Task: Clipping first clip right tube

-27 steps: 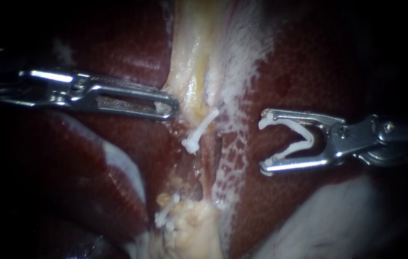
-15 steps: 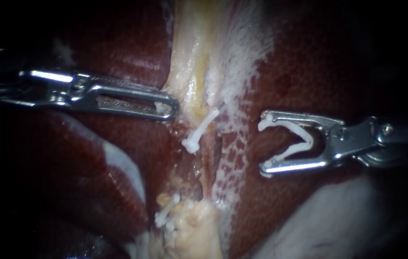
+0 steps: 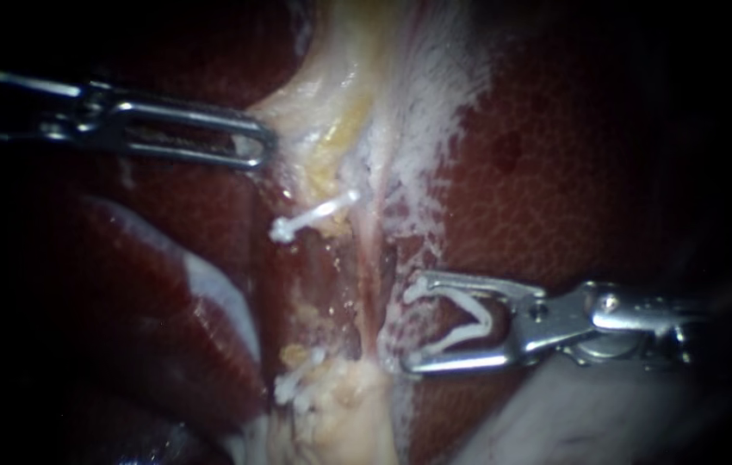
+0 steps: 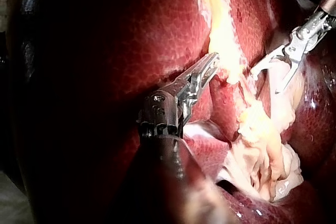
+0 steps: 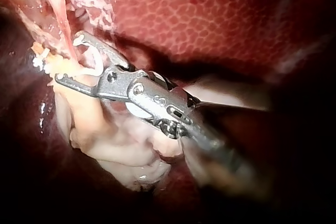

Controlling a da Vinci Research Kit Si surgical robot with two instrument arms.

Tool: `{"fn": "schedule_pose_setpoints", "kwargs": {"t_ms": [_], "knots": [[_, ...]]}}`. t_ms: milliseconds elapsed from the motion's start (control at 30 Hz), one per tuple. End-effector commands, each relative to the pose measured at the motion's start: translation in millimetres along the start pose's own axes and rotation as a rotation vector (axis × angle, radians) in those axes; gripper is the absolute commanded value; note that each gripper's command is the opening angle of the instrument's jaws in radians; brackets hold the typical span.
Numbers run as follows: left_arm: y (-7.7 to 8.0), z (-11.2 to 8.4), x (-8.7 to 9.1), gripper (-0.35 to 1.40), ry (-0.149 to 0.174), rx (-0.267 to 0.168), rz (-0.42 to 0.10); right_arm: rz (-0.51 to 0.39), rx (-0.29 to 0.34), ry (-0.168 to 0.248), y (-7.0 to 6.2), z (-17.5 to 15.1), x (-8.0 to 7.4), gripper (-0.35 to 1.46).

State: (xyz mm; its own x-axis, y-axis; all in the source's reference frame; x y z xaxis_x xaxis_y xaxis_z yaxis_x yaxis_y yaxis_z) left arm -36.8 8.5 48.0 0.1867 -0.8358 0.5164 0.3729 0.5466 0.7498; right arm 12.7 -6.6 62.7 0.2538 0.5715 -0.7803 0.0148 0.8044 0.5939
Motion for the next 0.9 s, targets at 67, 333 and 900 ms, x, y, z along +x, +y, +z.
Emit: {"fn": "schedule_pose_setpoints", "kwargs": {"t_ms": [67,333,900], "knots": [[-0.7,-0.3,-0.4,-0.13,-0.012,0.001,0.007,0.008,-0.001,0.0,0.3,0.4,0.0,0.6],[-2.2,-0.2,-0.6,-0.13,-0.017,-0.006,0.009,0.027,0.005,-0.002,1.4,2.4,0.0,0.6],[-2.2,0.0,-0.7,-0.13,-0.019,-0.01,0.009,0.103,0.086,-0.012,-0.4,6.2,1.4,0.6]]}}
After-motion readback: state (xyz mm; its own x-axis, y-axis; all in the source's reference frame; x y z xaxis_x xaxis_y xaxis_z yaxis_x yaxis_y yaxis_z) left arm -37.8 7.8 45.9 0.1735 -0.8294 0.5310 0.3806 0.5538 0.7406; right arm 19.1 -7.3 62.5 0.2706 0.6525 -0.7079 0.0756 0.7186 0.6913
